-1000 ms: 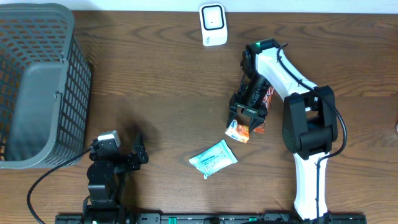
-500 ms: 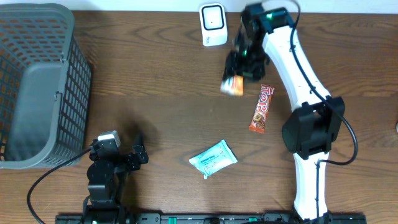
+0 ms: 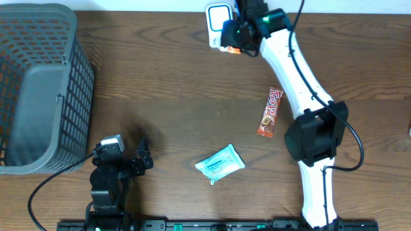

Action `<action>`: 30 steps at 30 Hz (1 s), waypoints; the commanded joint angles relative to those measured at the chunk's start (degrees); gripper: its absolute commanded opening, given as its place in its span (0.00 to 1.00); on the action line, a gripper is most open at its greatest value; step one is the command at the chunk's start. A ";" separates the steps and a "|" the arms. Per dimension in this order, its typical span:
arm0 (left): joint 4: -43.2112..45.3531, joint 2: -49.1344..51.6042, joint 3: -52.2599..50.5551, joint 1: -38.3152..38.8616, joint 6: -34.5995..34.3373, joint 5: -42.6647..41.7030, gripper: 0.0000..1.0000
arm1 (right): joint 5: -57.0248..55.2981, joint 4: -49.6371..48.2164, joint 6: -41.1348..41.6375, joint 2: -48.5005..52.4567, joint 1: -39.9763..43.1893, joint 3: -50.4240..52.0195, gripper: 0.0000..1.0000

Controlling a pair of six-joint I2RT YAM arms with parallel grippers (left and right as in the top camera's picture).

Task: Scan the item barcode
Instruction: 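Hold tissue pack under scanner with right gripper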

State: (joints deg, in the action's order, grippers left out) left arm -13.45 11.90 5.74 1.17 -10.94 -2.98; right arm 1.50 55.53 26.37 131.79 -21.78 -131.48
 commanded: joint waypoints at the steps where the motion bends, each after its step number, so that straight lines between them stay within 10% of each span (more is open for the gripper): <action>1: -0.39 0.07 -1.44 -0.24 -0.55 0.70 0.98 | -8.50 -3.89 0.61 1.62 -1.75 0.48 0.57; 18: -0.39 0.07 -1.44 -0.24 -0.55 0.70 0.98 | -18.67 -49.59 -9.97 18.40 -3.08 0.48 0.61; 30: -0.39 0.07 -1.44 -0.24 -0.55 0.70 0.98 | -34.40 -42.40 -23.91 13.42 -3.45 0.44 0.58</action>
State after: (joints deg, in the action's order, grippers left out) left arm -13.45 11.92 5.74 1.17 -10.94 -2.98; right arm -25.02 9.52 9.98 150.36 -24.69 -130.76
